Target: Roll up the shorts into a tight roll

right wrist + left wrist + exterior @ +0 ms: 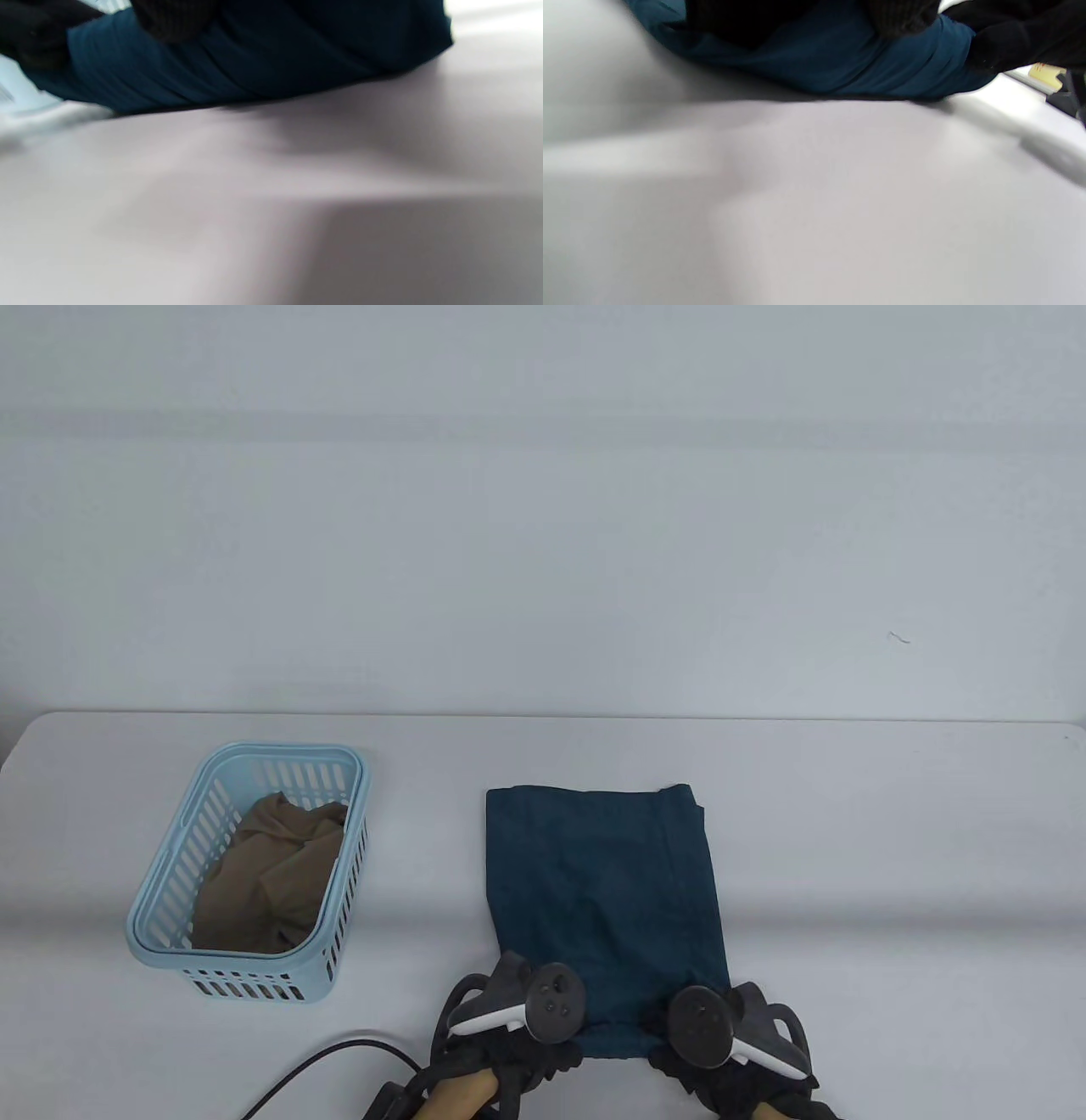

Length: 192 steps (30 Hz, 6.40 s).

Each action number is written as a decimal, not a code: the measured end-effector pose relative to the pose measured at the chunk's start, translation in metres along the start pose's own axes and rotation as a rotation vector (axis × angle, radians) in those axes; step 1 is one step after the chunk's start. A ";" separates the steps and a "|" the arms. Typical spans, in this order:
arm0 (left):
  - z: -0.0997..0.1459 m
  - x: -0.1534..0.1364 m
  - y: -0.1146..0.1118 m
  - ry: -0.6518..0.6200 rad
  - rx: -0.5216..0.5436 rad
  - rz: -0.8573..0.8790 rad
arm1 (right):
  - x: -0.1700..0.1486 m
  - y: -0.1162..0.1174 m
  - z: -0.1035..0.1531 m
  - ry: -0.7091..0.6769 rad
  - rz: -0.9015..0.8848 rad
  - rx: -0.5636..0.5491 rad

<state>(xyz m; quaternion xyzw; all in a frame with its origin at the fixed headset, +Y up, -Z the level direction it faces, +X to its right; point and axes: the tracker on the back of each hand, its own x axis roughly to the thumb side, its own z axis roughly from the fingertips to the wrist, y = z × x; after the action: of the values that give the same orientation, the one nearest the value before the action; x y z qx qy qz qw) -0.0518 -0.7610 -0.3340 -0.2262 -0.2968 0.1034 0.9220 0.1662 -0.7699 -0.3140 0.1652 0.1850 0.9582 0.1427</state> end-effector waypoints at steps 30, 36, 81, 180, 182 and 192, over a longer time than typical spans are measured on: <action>0.004 0.026 -0.005 -0.019 0.092 -0.321 | 0.009 -0.001 0.004 -0.011 0.216 -0.110; -0.001 0.023 -0.014 0.009 0.018 -0.349 | 0.011 0.006 -0.003 0.021 0.271 -0.045; 0.012 0.012 0.003 -0.077 0.168 -0.170 | 0.010 -0.013 0.008 0.070 0.128 -0.309; 0.008 0.035 -0.005 -0.080 0.162 -0.296 | -0.020 -0.014 0.005 0.124 -0.034 -0.150; 0.006 0.034 -0.005 -0.063 0.166 -0.321 | -0.017 -0.020 0.010 0.099 0.019 -0.205; -0.002 0.023 -0.015 -0.004 0.101 -0.328 | -0.014 -0.015 0.006 0.077 0.178 -0.027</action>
<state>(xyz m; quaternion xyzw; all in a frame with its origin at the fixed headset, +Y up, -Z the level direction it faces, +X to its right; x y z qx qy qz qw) -0.0307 -0.7674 -0.3168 -0.1278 -0.3259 -0.0331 0.9361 0.1840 -0.7595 -0.3178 0.1422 0.1618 0.9751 0.0520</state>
